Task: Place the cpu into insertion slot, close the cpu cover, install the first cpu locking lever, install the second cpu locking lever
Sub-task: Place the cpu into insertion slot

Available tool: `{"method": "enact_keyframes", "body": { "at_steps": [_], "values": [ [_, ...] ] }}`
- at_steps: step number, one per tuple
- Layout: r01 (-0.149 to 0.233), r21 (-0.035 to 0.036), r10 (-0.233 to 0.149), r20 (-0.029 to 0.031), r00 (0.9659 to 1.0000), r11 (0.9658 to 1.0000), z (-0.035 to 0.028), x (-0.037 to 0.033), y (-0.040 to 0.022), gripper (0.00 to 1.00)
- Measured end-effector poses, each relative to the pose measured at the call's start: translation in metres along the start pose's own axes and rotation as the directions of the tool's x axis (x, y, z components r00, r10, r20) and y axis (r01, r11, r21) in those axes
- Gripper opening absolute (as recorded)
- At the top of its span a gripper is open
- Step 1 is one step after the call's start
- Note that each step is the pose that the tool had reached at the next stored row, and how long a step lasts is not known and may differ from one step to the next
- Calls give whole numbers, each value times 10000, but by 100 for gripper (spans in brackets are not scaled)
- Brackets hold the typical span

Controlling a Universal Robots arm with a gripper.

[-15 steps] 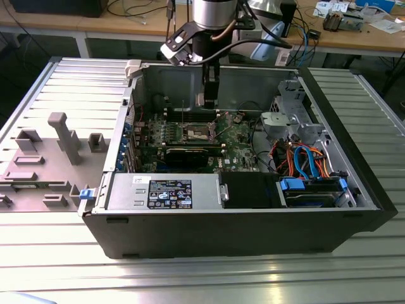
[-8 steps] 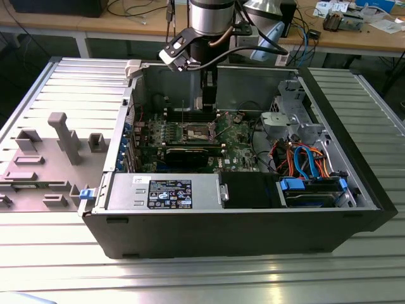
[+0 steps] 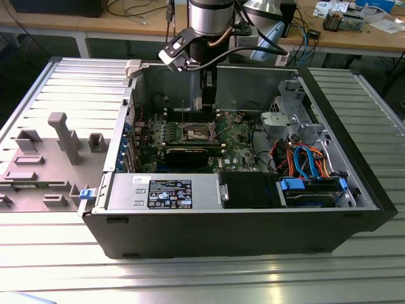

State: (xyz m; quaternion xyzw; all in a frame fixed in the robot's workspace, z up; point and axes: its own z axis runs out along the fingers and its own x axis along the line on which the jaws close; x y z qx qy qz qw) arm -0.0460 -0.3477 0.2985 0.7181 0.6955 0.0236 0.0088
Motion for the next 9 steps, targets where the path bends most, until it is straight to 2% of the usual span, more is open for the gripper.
{"method": "enact_keyframes", "body": {
  "at_steps": [2, 5, 9],
  "values": [
    [0, 0, 0, 0, 10000, 10000, 2, 0, 0, 54],
    [266, -11, -266, -14, 9996, 9996, 26, 3, -5, 54],
    [310, -12, -310, -21, 9995, 9995, 58, 4, -8, 54]
  ]
}}
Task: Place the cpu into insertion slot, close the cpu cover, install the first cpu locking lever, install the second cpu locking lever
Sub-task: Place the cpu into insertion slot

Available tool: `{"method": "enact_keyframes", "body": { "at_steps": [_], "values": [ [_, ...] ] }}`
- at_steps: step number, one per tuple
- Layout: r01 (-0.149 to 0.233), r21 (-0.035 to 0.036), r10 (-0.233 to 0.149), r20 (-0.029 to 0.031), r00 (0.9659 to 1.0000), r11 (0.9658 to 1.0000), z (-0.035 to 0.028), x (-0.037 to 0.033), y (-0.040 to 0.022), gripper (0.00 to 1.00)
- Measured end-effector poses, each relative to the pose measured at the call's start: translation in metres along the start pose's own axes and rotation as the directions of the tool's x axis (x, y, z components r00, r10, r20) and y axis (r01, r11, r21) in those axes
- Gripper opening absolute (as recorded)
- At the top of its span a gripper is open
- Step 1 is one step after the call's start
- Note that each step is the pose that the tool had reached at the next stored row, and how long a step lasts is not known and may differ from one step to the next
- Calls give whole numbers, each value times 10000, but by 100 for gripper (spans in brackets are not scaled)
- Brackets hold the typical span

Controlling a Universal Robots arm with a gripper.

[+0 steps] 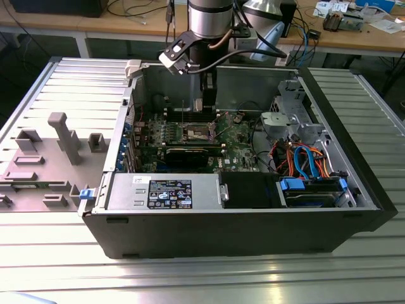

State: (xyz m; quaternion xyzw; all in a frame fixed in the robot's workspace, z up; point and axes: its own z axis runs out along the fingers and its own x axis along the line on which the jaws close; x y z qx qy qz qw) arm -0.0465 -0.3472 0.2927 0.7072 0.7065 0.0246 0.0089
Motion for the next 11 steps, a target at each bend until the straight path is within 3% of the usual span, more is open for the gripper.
{"method": "enact_keyframes", "body": {
  "at_steps": [3, 9, 11],
  "values": [
    [8, -5, -8, -1, 10000, 10000, 48, -1, -7, 54],
    [23, -16, -23, -3, 10000, 10000, 81, -2, -9, 54],
    [19, -18, -19, -35, 10000, 10000, 83, -1, -9, 54]
  ]
}}
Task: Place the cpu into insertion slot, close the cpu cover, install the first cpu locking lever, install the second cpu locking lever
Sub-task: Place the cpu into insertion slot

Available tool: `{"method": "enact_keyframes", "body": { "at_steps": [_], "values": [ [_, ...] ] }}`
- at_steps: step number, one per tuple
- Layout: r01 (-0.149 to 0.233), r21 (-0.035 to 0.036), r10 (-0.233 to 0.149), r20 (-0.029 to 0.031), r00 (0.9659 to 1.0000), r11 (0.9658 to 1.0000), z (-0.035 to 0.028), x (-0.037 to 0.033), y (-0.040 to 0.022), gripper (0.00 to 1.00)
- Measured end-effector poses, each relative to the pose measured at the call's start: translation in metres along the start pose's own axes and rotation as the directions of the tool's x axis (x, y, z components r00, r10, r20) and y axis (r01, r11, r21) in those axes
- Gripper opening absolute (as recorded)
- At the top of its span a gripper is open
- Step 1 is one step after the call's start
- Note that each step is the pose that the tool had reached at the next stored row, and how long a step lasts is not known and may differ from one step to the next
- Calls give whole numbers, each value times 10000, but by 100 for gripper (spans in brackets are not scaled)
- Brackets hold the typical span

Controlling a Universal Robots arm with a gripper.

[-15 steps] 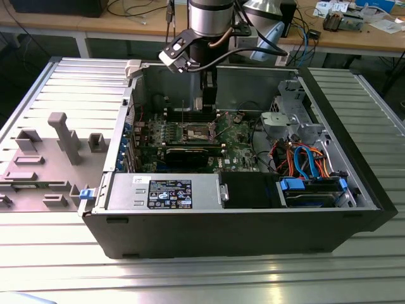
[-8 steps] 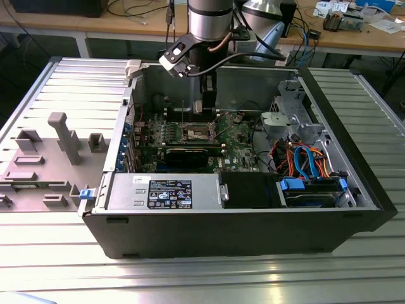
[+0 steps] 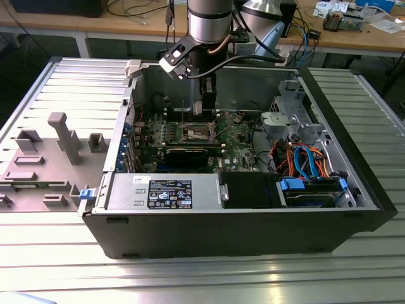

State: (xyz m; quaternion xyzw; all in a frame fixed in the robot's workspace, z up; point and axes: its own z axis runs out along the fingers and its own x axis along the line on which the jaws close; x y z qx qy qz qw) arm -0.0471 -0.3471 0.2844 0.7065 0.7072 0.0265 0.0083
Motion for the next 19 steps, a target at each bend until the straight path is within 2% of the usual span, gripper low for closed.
{"method": "enact_keyframes", "body": {
  "at_steps": [7, 14, 19],
  "values": [
    [3, 1, -3, 1, 10000, 10000, 2, -1, 0, 54],
    [3, 1, -3, 0, 10000, 10000, 35, -1, -2, 54],
    [2, 0, -2, -1, 10000, 10000, 81, 0, -16, 54]
  ]
}}
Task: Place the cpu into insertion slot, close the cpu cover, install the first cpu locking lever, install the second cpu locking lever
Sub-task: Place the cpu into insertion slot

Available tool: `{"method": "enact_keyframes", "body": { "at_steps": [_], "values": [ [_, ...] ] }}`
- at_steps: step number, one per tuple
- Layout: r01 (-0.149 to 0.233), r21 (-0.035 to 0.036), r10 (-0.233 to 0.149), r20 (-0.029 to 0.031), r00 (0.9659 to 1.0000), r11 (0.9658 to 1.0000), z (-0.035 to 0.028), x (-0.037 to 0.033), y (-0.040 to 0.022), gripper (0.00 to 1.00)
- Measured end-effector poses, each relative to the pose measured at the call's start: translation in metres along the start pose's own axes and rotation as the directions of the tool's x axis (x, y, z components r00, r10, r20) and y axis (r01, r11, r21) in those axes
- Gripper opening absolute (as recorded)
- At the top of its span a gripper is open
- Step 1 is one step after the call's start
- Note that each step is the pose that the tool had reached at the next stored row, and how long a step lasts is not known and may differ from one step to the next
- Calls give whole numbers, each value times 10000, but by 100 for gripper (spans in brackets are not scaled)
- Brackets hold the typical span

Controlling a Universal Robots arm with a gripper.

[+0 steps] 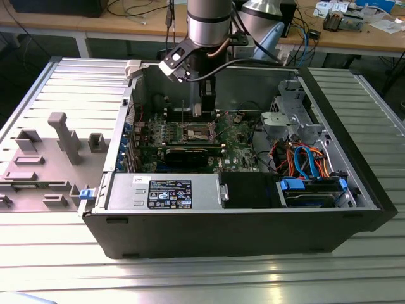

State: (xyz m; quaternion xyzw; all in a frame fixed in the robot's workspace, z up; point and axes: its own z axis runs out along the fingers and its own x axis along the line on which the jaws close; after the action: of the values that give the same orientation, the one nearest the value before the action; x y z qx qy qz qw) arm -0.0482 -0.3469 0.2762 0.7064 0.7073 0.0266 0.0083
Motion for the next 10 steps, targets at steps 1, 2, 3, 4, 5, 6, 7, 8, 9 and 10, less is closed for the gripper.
{"method": "enact_keyframes", "body": {
  "at_steps": [1, 2, 3, 4, 5, 6, 7, 8, 9, 10],
  "values": [
    [0, -5, 0, 0, 10000, 10000, 9, 0, -9, 54],
    [0, -10, 0, 0, 10000, 10000, 17, 0, -16, 54],
    [1, -12, -1, 1, 10000, 10000, 30, 1, -26, 54],
    [0, -13, 0, 0, 10000, 10000, 50, 1, -33, 54],
    [2, -14, -2, 0, 10000, 10000, 64, 0, -34, 54],
    [3, -15, -3, 0, 10000, 10000, 77, 0, -36, 54],
    [1, -15, -1, 0, 10000, 10000, 106, -1, -39, 54],
    [0, -16, 0, 1, 10000, 10000, 119, -1, -41, 54],
    [0, -16, 0, 0, 10000, 10000, 131, -1, -43, 54],
    [1, -16, -1, 0, 10000, 10000, 147, -2, -44, 54]
  ]
}}
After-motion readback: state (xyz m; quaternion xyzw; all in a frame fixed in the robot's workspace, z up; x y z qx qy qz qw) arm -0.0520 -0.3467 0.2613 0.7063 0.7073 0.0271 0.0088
